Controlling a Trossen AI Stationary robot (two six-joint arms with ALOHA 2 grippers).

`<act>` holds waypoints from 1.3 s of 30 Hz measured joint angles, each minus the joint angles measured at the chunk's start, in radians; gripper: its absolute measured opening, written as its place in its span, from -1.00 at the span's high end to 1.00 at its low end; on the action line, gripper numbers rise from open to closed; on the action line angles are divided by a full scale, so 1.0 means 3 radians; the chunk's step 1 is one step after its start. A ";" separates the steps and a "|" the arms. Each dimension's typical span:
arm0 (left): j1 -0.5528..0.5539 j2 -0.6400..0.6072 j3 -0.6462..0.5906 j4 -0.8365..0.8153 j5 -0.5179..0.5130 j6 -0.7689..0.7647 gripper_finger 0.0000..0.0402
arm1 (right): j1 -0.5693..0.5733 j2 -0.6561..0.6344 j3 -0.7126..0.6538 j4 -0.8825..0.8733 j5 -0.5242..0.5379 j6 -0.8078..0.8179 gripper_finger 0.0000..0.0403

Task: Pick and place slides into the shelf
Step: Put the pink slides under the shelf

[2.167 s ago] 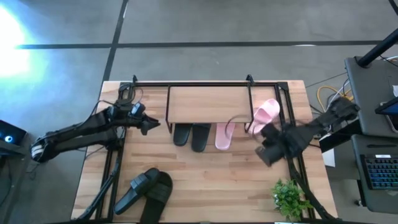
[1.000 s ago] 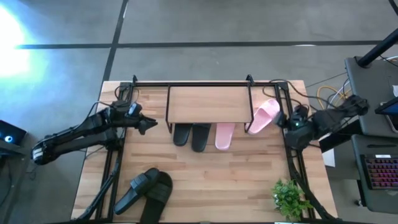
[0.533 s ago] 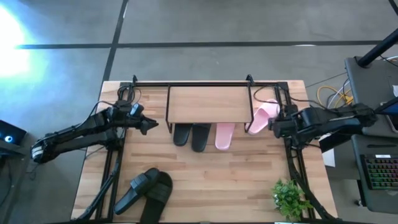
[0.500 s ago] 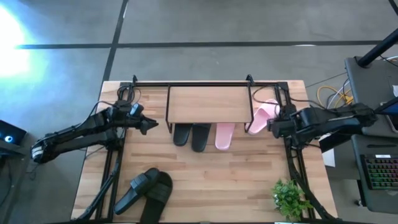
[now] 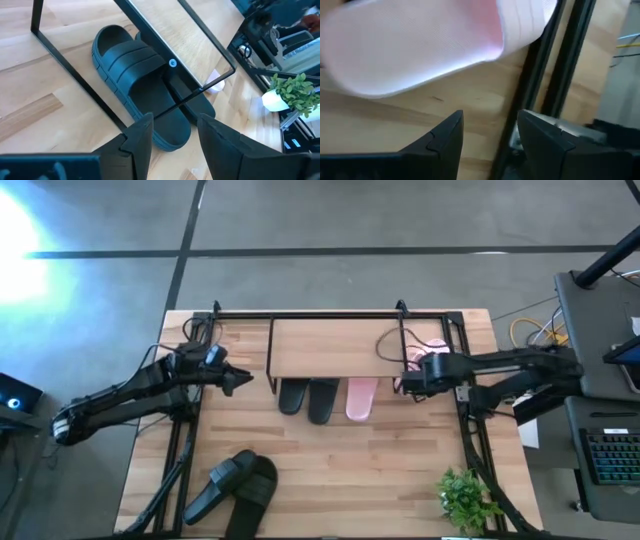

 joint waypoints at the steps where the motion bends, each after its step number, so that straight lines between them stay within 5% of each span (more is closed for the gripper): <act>1: 0.0000 0.0000 0.0000 0.0000 0.0000 -0.0001 0.30 | -0.0054 0.0108 0.0000 0.0011 0.0003 -0.0111 0.12; 13: -0.0001 0.0005 0.0000 0.0000 0.0042 -0.0015 0.30 | -0.0637 0.0742 0.0335 0.0257 0.0786 -0.1014 0.12; 22: 0.0000 0.0006 0.0000 -0.0001 0.0043 -0.0020 0.30 | -0.1091 0.0745 0.0276 0.0655 0.0752 -0.1596 0.13; 31: 0.0000 0.0006 0.0000 -0.0005 0.0043 -0.0019 0.30 | -0.1134 0.0715 0.0124 0.0921 0.0682 -0.1851 0.12; 39: 0.0000 0.0006 0.0000 -0.0037 0.0042 -0.0019 0.30 | -0.1245 0.0398 0.0076 0.1235 0.0212 -0.1388 0.12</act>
